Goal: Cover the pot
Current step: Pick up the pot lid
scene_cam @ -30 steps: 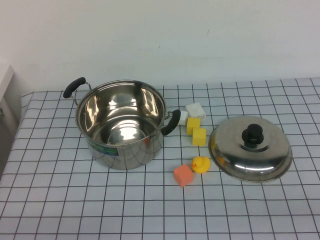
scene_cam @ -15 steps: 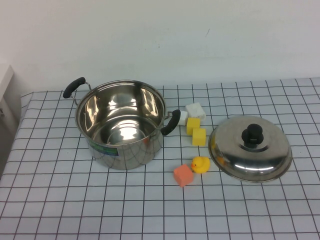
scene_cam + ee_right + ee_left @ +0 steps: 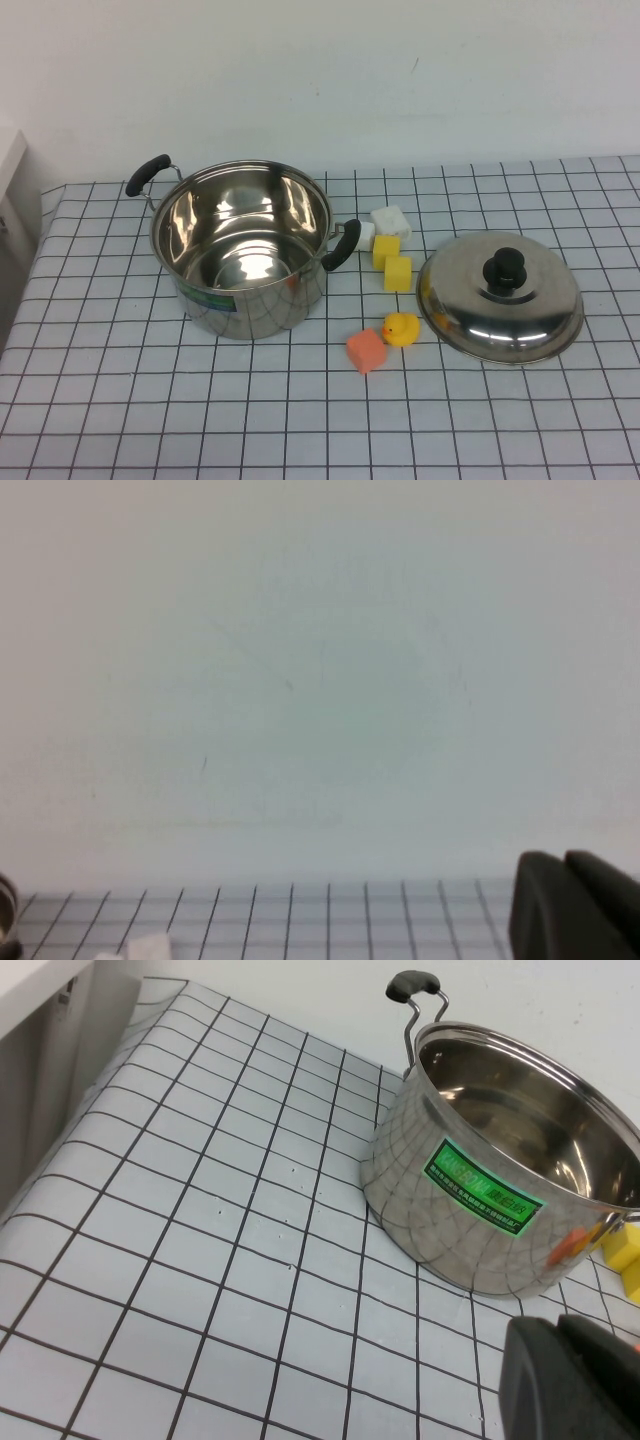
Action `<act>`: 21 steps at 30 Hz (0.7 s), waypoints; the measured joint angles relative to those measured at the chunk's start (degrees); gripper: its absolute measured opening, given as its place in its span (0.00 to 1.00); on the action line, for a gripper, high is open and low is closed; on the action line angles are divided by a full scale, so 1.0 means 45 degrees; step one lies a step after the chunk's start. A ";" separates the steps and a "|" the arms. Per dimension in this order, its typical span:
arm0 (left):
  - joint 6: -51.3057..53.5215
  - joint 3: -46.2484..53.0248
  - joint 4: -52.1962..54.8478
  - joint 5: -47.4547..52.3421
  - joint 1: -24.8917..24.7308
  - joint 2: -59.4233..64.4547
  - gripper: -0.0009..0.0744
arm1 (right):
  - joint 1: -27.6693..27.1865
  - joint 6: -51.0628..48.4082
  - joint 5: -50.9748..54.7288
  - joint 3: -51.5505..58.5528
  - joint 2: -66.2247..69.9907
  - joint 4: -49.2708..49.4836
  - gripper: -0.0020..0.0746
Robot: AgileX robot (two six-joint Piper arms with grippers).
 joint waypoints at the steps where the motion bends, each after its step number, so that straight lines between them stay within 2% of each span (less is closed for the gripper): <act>1: 0.0000 0.0000 0.0000 0.0000 0.0000 0.0000 0.01 | 0.0082 0.0233 -0.0216 -0.0096 0.0659 -0.0031 0.02; 5: 0.0059 0.0000 0.0000 0.0000 0.0000 0.0000 0.01 | 0.1310 0.0616 -0.2058 -0.0155 0.3043 -0.0111 0.08; 7: 0.0059 0.0000 0.0000 0.0000 0.0000 0.0000 0.01 | 0.2466 0.0539 -0.3672 -0.0155 0.4420 -0.0111 0.17; 12: 0.0059 0.0000 0.0000 0.0000 0.0000 0.0000 0.01 | 0.5211 -0.1345 -0.7996 -0.0385 0.8182 0.0898 0.60; 14: 0.0059 0.0000 0.0000 0.0000 0.0000 0.0000 0.01 | 0.5750 -0.1934 -0.9156 -0.0647 0.9669 0.0987 0.72; 17: 0.0059 0.0000 0.0000 0.0000 0.0000 0.0000 0.01 | 0.5905 -0.2052 -1.0562 -0.1174 1.1717 0.1133 0.80; 21: 0.0059 0.0000 0.0000 0.0000 0.0000 0.0000 0.01 | 0.5901 -0.1856 -1.2100 -0.2081 1.4102 0.1789 0.82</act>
